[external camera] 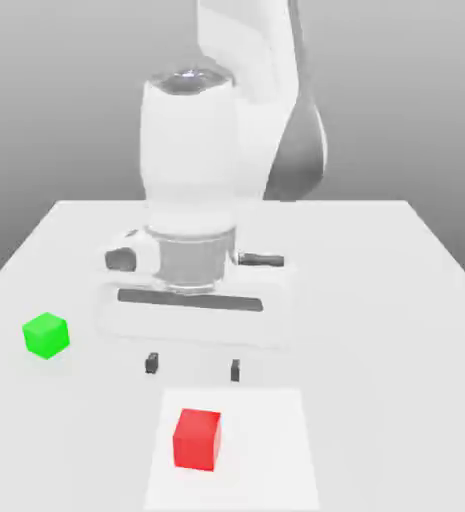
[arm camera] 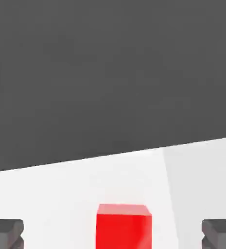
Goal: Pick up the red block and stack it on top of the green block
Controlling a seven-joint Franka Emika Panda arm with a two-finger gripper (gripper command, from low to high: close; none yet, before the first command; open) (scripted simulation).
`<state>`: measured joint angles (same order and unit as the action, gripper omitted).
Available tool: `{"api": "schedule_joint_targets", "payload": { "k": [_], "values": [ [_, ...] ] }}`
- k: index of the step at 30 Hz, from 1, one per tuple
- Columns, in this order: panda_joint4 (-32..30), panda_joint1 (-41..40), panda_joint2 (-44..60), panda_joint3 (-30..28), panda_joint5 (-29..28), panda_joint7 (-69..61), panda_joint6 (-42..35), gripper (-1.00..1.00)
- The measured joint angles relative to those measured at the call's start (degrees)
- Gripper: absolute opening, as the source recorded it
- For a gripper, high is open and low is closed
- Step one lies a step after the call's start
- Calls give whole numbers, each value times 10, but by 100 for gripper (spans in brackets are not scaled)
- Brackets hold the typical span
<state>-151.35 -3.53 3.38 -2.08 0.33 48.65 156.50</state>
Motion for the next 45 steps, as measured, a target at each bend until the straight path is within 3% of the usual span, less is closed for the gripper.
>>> {"api": "schedule_joint_targets", "payload": {
  "k": [6, 7, 14, 20, 34, 45],
  "values": [
    [8, -6, 124, 8, 12, -8, 99, 0],
    [10, -7, 137, 9, 13, -8, 110, -100],
    [9, -7, 136, 9, 11, -7, 109, -100],
    [-9, -12, 28, -3, -2, 4, 20, -100],
    [-111, -334, -134, -191, -90, 120, -35, -100],
    [-108, -283, -26, -222, 105, -14, 43, -100]
  ]
}}
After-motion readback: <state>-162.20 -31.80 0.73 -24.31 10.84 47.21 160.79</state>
